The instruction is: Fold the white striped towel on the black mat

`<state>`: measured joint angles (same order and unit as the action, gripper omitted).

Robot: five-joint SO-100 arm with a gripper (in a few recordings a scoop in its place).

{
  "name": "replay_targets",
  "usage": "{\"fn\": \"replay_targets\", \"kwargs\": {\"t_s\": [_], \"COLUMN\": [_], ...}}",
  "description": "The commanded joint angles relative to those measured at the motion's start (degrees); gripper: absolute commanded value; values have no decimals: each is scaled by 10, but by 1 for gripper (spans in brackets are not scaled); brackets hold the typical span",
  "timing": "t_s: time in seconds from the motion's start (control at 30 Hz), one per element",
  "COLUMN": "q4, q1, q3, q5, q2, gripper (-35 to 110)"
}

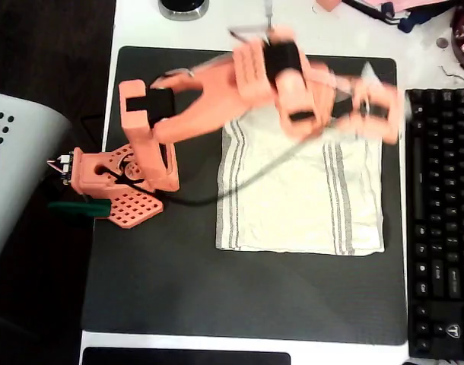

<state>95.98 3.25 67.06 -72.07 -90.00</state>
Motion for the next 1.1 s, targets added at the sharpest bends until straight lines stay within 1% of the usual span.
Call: {"fn": "replay_targets", "kwargs": {"t_s": [0.0,0.1,0.2,0.27,0.33,0.53,0.67,0.8,0.97,1.07], "q4": [-67,-117,-202,-248,-260,-263,-251,-203,-187,-146], "q1": [-52,-95,-127,-147,-166,-229,-250,-241,-211,-195], "q3": [50,79,143,176,180,188,214,211,235,209], "q5": [-28,-49,-71,-99,-117,-167,-170,-162,-159,-157], "q2": [-2,47,95,125,149,165,149,108,43,28], "gripper": [0,0,1,4,8,8,11,12,15,15]}}
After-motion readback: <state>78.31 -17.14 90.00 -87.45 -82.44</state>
